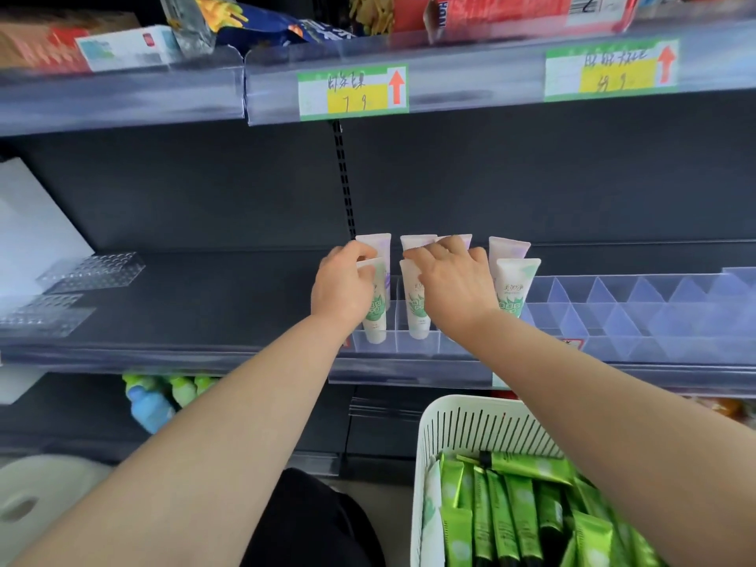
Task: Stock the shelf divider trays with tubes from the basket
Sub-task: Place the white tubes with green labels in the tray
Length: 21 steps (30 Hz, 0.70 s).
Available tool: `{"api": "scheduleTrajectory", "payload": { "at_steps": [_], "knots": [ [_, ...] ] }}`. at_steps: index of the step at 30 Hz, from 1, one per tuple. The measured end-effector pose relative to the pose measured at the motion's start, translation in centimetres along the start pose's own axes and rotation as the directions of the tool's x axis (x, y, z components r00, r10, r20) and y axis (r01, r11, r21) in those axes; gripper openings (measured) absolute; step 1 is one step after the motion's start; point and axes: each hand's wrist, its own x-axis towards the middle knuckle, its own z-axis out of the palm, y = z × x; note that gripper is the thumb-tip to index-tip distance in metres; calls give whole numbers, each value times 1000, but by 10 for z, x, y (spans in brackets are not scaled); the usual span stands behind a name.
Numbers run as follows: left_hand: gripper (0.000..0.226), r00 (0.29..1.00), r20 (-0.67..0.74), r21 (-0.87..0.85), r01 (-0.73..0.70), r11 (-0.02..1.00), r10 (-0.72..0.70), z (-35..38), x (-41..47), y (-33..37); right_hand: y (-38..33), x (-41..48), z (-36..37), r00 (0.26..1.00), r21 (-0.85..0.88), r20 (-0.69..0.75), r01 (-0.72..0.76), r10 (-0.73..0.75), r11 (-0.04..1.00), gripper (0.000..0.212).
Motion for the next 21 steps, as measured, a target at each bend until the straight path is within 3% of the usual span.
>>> {"api": "scheduleTrajectory", "payload": {
  "at_steps": [6, 10, 21],
  "knots": [
    [26, 990, -96, 116, -94, 989, 105, -8, -7, 20, 5, -11, -10, 1000, 3, -24, -10, 10, 1000, 62],
    [24, 978, -115, 88, -162, 983, 172, -3, -21, 43, 14, -33, -19, 998, 21, -49, -27, 28, 999, 64],
    [24, 935, 134, 10, -334, 943, 330, 88, -106, 89, 99, -164, -9, 985, 80, 46, -169, 166, 982, 46]
  ]
}}
